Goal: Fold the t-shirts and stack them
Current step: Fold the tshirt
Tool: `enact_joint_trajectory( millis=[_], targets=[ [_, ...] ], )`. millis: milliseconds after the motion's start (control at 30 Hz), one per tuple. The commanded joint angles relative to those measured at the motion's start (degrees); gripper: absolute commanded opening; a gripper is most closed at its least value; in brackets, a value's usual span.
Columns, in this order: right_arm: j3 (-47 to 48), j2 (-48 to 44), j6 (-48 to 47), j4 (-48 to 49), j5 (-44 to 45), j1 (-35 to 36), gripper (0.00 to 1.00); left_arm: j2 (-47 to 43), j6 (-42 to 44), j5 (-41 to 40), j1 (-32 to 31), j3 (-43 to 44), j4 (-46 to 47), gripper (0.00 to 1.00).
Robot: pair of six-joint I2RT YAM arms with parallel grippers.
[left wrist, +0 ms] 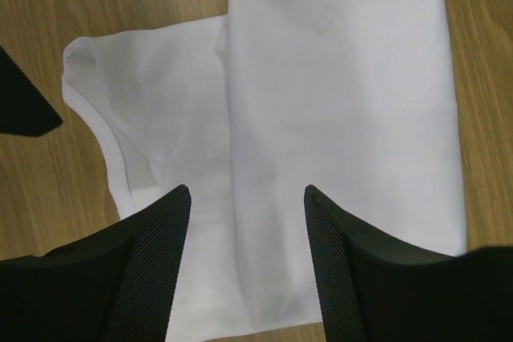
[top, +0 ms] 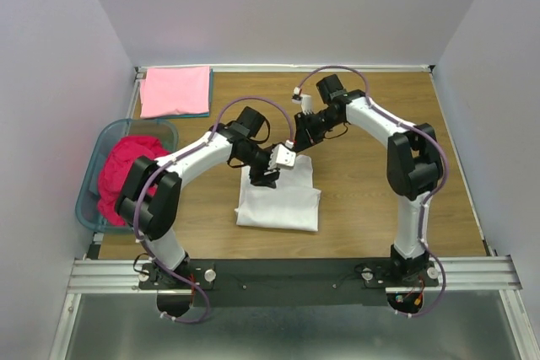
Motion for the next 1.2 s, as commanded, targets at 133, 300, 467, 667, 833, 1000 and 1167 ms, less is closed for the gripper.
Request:
enact_joint_trajectory(
  millis=[133,300,467,667,833,1000,1167],
  targets=[
    [2.66,5.61,8.96,4.55,-10.08,0.33,0.26,5.52,-4.71,0.38,-2.29,-1.24,5.31,0.63],
    [1.69,7.63,9.67,5.34,-13.86,1.12,0.26,7.81,-5.15,-0.32,-2.73,-0.89,5.84,0.60],
    [0.72,9.74,10.20,6.31,-15.54,2.79,0.25,9.83,-5.24,-1.03,-3.17,-0.18,5.05,0.56],
    [-0.95,12.11,9.50,7.01,-15.54,4.55,0.25,11.15,-4.19,-0.24,-3.17,0.17,2.94,0.31],
    [-3.93,14.22,8.27,7.28,-15.10,4.64,0.24,9.14,-2.78,1.34,-3.17,0.87,-0.05,0.01],
    [-5.52,15.37,6.51,7.45,-14.14,4.73,0.24,5.88,-2.34,0.56,-3.17,0.87,-1.63,0.00],
    [-6.49,16.07,6.16,7.72,-14.40,4.64,0.24,3.86,-1.64,-1.20,-2.91,2.01,-2.25,0.00]
  ],
)
